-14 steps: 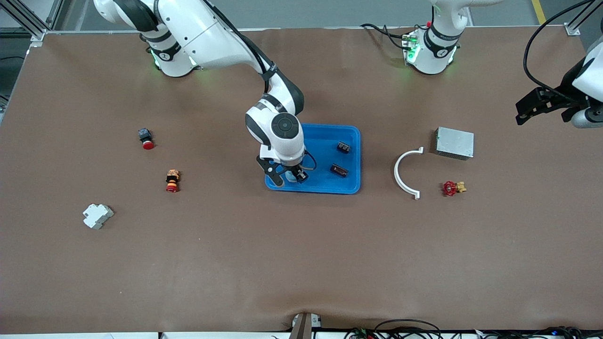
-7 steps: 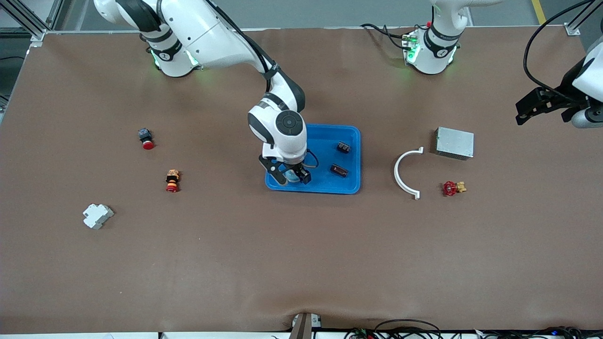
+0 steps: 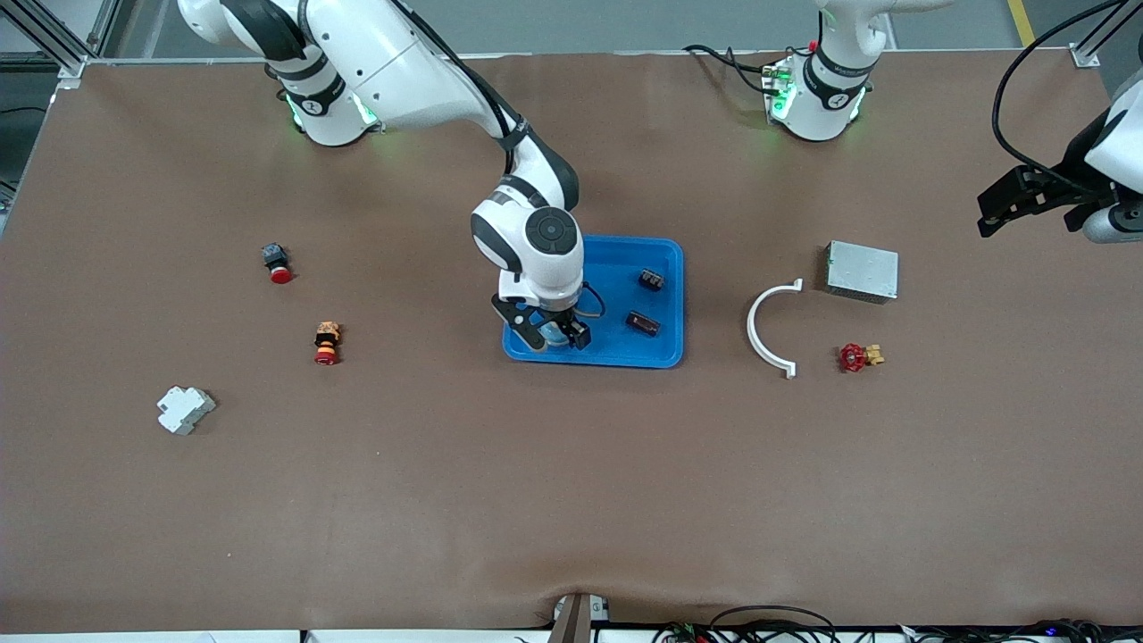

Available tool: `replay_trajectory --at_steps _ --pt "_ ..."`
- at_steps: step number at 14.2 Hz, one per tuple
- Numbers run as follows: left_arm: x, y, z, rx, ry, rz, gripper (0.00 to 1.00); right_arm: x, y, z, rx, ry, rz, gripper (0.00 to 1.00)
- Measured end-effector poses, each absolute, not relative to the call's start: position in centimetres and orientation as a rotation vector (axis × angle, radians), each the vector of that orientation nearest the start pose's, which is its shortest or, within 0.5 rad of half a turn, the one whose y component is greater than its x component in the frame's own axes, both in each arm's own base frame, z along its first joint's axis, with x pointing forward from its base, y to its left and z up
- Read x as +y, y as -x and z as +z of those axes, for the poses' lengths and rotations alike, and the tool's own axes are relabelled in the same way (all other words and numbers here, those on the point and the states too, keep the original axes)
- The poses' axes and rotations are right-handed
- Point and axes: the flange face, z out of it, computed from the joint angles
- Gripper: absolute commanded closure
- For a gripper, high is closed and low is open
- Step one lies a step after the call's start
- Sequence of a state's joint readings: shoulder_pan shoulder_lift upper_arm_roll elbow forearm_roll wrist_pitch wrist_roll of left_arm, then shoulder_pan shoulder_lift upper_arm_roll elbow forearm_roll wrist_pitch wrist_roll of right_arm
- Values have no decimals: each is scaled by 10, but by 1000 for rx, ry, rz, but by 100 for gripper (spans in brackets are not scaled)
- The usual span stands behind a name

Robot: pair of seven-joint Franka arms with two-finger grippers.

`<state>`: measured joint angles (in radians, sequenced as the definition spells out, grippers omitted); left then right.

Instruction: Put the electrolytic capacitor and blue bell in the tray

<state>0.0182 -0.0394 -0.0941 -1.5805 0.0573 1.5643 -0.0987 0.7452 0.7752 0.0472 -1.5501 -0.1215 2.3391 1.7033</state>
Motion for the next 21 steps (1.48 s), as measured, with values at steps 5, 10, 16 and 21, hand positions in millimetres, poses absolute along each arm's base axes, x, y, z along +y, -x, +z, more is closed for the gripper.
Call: replay_trajectory --at_steps 5,10,16,21 --pt "-36 -541 641 -37 3082 -44 0 505 -517 235 1289 2924 -91 0" --pt "-36 -541 641 -37 3082 -44 0 448 -547 262 900 3244 12 0" --pt "-36 -541 641 -37 3082 -44 0 272 -641 359 435 3313 107 0" --pt "-36 -541 641 -37 3082 -43 0 126 -679 389 161 3302 159 0"
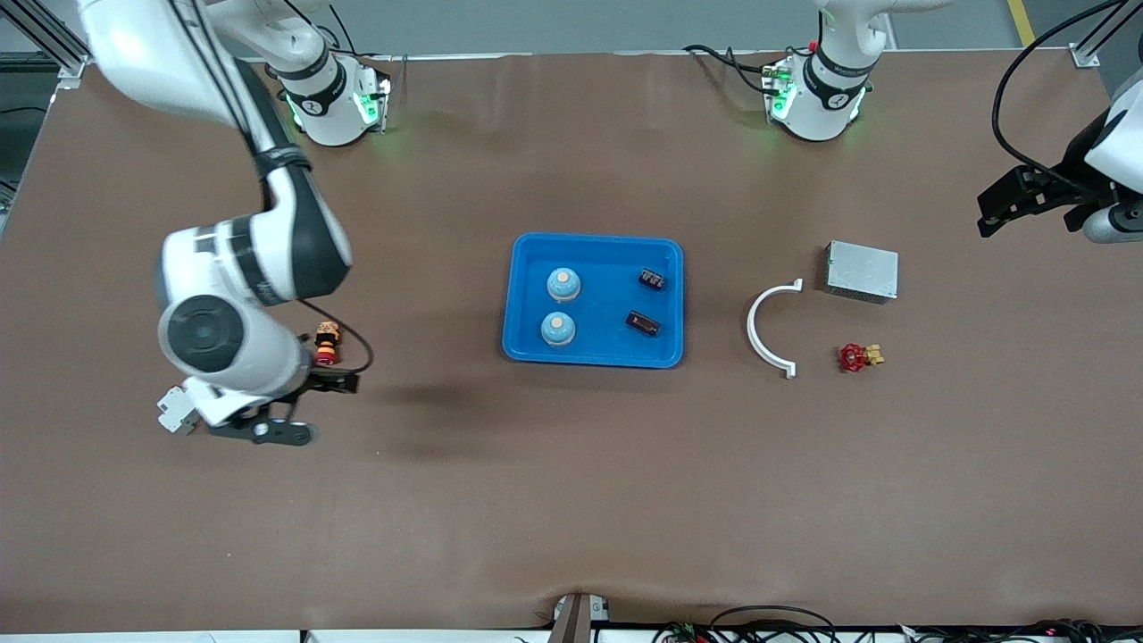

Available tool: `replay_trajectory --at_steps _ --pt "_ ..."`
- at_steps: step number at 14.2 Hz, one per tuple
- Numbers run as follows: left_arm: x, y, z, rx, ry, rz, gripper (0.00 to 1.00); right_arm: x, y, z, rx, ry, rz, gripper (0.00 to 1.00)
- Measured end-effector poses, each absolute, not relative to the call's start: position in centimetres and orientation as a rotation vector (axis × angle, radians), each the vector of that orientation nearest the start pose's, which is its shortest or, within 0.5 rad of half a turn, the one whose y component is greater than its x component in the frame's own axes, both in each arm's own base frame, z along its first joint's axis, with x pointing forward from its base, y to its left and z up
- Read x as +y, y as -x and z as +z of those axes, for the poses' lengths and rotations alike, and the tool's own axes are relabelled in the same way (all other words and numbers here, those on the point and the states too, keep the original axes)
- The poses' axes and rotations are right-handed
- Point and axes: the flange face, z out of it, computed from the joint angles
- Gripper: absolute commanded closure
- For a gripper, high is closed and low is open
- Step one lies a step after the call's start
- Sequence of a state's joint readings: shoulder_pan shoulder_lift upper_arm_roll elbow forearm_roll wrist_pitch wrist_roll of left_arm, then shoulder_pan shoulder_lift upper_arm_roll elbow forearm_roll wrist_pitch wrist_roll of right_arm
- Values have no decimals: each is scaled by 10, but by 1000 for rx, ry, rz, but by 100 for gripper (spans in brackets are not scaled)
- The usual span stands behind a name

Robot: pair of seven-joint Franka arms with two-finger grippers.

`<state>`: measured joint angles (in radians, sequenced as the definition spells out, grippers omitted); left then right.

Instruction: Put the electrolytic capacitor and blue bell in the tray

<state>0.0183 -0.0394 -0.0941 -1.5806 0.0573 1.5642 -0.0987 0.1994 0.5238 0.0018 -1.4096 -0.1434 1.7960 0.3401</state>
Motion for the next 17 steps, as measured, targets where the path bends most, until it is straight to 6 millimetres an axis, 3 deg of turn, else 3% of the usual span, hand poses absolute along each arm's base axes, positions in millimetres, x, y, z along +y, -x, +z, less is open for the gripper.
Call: replay_trajectory --at_steps 4,7,12,17 --pt "-36 -541 641 -37 3082 -43 0 55 -679 425 86 3287 119 0" --pt "-36 -541 641 -37 3082 -43 0 18 -670 462 87 3280 57 0" --pt "-36 -541 641 -37 3082 -43 0 -4 -647 521 101 3273 -60 0" --pt "-36 -541 641 -37 3082 -43 0 -26 -631 539 93 3245 -82 0"
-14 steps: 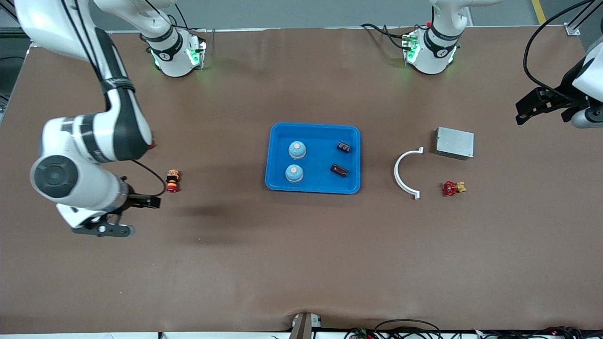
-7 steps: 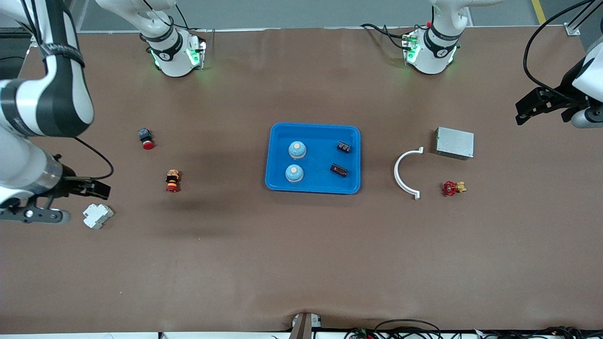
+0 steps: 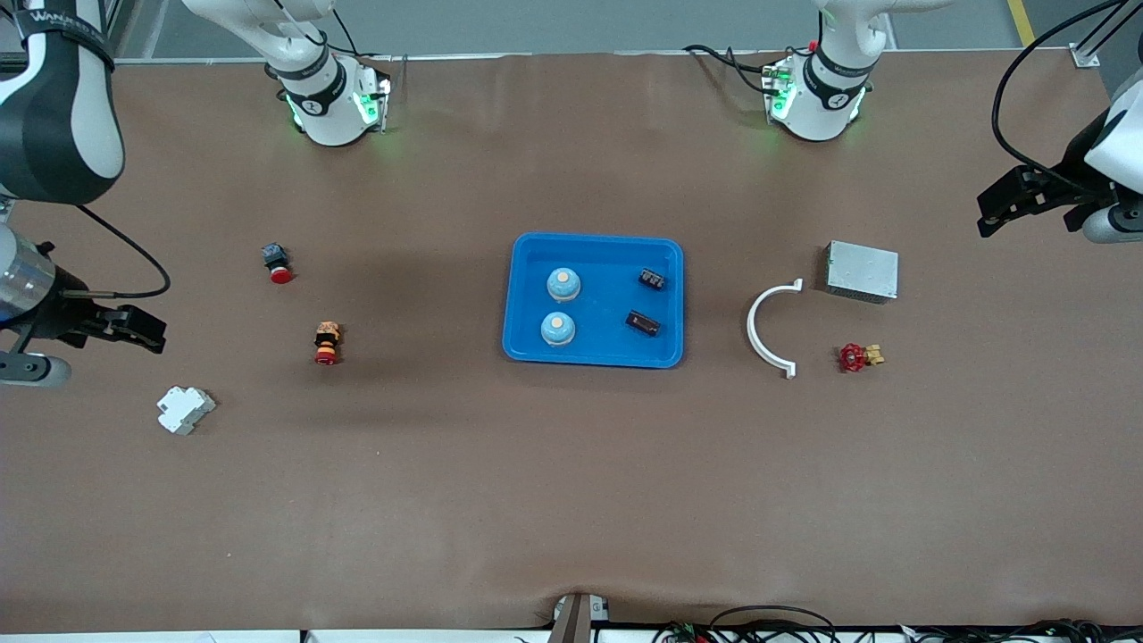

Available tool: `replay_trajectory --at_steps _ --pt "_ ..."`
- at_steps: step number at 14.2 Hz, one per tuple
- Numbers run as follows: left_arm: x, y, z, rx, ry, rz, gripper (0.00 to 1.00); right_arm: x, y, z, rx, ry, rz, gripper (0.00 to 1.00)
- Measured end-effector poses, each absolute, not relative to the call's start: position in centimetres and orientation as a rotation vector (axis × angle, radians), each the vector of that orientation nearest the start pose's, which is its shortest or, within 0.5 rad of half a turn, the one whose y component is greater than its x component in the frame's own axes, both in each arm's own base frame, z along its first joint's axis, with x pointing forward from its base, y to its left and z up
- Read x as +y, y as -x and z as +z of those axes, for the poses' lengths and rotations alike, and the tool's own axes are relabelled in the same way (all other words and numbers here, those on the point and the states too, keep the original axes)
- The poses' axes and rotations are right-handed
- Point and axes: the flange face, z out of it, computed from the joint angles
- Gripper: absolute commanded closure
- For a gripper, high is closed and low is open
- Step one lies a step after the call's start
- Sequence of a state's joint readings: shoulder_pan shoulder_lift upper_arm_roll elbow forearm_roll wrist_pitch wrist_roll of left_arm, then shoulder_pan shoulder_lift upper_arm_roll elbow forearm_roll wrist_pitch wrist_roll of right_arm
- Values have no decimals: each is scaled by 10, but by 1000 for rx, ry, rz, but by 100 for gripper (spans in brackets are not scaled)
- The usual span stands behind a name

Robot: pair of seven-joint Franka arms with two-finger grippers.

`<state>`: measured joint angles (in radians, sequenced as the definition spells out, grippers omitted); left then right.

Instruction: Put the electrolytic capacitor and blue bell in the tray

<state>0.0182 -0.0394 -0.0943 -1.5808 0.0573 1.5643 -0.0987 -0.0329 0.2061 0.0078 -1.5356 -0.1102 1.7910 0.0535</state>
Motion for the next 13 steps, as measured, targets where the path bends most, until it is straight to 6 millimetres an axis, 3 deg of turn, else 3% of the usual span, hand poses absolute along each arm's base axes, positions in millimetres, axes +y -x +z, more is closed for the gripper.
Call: replay_trajectory --at_steps 8,13 --pt "-36 -541 641 -36 3082 -43 0 -28 -616 575 96 3234 -172 0" --pt "-36 -541 641 -36 3082 -44 0 -35 -610 588 120 3226 -202 0"
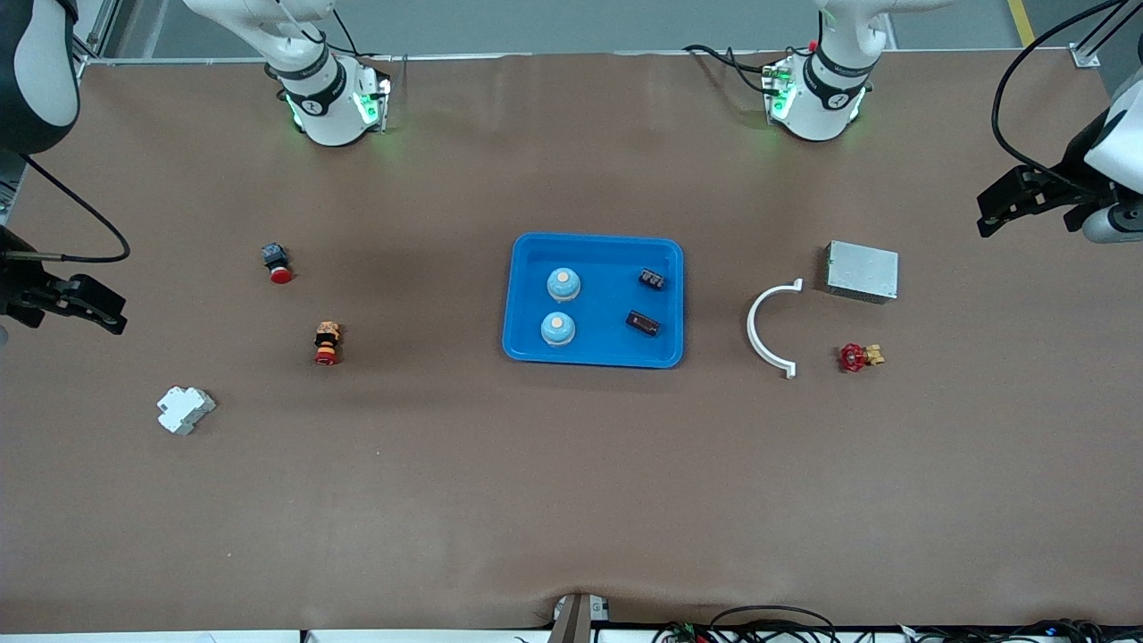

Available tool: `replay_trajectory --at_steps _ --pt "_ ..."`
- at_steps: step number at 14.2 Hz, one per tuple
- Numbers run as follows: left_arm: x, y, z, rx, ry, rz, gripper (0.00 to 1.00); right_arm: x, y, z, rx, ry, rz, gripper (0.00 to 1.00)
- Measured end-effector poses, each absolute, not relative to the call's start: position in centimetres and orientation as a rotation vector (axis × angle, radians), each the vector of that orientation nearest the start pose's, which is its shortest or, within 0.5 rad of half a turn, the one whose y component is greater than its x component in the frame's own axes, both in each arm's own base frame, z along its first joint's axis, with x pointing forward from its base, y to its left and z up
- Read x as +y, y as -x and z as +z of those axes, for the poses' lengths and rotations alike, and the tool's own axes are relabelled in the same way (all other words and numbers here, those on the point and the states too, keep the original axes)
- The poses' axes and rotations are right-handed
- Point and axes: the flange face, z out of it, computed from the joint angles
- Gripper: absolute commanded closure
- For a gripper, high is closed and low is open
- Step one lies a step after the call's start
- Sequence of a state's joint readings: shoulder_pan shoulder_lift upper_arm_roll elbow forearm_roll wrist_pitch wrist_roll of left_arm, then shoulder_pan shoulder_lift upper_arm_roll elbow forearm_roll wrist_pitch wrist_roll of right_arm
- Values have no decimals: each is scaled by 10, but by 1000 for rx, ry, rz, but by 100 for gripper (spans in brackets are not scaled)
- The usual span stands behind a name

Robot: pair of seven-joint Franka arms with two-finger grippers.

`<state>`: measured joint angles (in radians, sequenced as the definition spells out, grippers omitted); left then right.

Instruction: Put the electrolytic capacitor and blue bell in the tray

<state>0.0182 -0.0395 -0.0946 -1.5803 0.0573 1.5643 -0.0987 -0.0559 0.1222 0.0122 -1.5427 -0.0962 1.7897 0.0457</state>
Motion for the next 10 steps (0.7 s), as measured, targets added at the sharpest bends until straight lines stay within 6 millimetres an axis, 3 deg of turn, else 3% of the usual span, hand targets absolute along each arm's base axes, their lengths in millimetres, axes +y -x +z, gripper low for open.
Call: replay_trajectory --at_steps 10 --pt "-36 -541 642 -36 3082 -46 0 -31 -585 613 135 3184 -193 0"
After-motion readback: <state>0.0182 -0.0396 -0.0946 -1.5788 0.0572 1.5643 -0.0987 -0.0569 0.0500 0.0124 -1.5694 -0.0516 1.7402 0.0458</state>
